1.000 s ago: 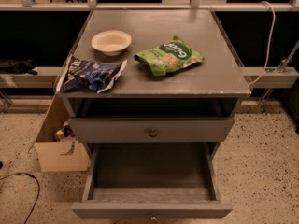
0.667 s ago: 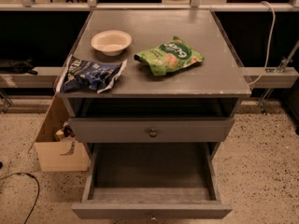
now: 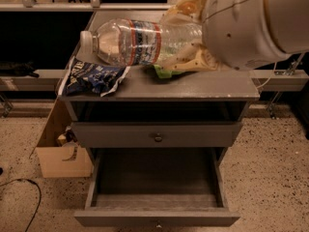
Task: Place water bottle into middle drawer
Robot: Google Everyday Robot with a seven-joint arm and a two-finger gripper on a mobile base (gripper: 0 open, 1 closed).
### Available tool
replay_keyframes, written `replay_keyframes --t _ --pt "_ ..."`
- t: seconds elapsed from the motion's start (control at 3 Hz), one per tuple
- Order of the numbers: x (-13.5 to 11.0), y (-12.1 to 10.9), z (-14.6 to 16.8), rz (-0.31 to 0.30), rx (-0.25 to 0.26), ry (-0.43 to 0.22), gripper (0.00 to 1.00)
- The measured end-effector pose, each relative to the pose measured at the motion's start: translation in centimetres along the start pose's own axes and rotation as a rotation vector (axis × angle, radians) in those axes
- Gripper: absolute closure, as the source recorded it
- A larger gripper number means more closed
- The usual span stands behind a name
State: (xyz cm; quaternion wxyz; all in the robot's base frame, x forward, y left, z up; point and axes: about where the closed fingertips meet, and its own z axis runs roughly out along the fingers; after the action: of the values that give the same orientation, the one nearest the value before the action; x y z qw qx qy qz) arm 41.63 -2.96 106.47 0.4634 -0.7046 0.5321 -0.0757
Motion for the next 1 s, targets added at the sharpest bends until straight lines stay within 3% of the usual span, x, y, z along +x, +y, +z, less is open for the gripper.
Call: replay_keyframes --t 0.67,1.0 --pt "1.0 1.6 0.9 0.046 0.014 -0.003 1.00" --pt "2.9 4.4 0.7 0.097 0.072 0.031 1.00"
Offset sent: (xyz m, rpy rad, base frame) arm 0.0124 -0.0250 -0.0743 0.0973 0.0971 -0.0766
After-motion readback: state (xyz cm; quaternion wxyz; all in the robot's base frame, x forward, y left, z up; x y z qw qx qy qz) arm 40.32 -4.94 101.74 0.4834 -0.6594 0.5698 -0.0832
